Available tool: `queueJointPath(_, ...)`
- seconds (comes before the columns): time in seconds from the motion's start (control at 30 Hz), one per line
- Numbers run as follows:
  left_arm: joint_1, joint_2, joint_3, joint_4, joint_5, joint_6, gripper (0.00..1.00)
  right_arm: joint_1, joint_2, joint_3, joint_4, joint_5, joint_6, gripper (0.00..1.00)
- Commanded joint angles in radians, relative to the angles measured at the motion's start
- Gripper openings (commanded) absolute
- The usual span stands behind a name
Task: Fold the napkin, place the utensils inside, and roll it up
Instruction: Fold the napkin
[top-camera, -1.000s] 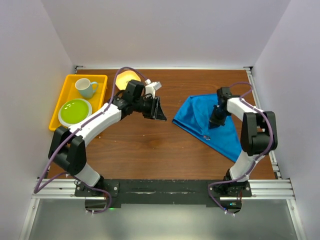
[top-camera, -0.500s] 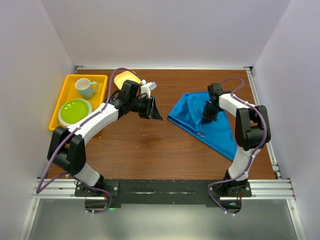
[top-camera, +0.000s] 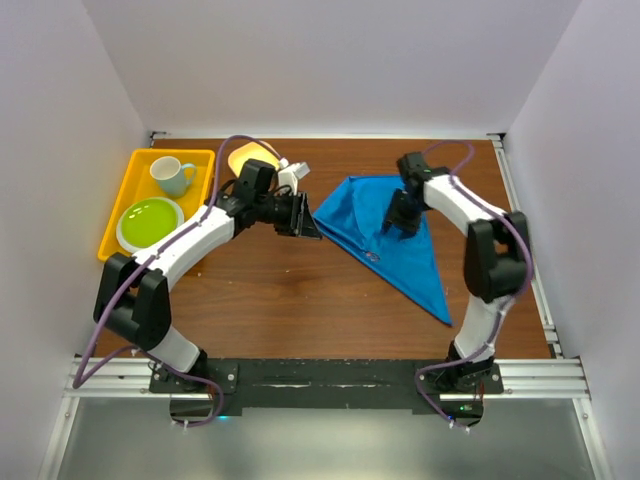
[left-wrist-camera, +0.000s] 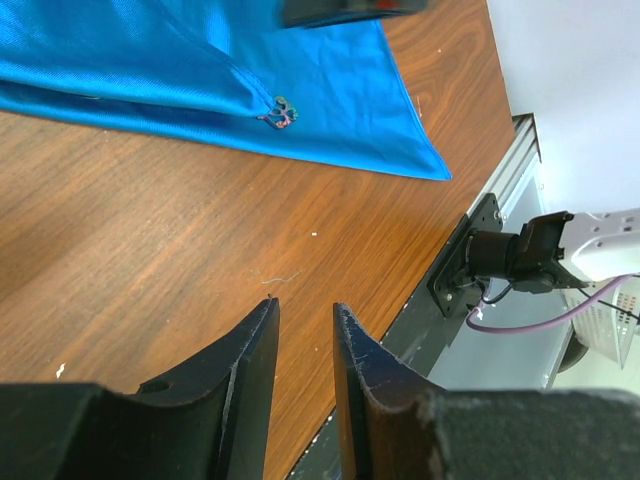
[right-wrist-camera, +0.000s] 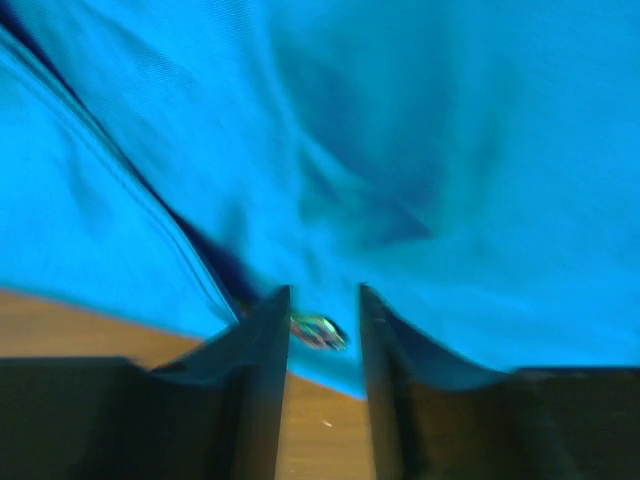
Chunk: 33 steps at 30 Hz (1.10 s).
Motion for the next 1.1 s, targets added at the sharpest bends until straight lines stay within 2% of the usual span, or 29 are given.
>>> queueJointPath(0.0,0.007,-0.061,-0.010,0.060,0.008,-0.003,0.33,-0.123,-0.327,-0.195,-0.140,-0.003,0.130,0.51)
queueJointPath(0.07,0.007,-0.070,-0.024,0.098,0.019,-0.020,0.33,-0.189,-0.477,-0.376,-0.146,-0.024,0.175,0.60)
queueJointPath(0.1,0.009,-0.071,-0.027,0.105,0.022,-0.023,0.33,-0.208,-0.522,-0.477,-0.158,-0.023,0.207,0.62)
queueJointPath(0.17,0.007,-0.071,-0.024,0.102,0.027,-0.020,0.33,-0.272,-0.634,-0.559,-0.177,-0.026,0.227,0.62)
queueJointPath(0.2,0.009,-0.073,-0.022,0.099,0.028,-0.019,0.33,-0.303,-0.666,-0.620,-0.201,-0.023,0.232,0.60)
queueJointPath(0.23,0.010,-0.080,-0.024,0.094,0.028,-0.011,0.33,-0.324,-0.691,-0.645,-0.215,-0.017,0.233,0.52)
queueJointPath(0.33,0.017,-0.099,-0.047,0.089,0.036,-0.003,0.33,-0.406,-0.769,-0.733,-0.250,0.009,0.247,0.42)
queueJointPath(0.4,0.023,-0.105,-0.064,0.097,0.047,-0.005,0.33,-0.432,-0.807,-0.783,-0.265,0.015,0.279,0.41)
queueJointPath(0.67,0.040,-0.120,-0.094,0.103,0.076,-0.008,0.33,-0.463,-0.861,-0.866,-0.243,0.038,0.362,0.47)
queueJointPath(1.07,0.049,-0.107,-0.093,0.099,0.094,-0.006,0.33,-0.503,-0.809,-0.877,-0.168,0.072,0.332,0.44)
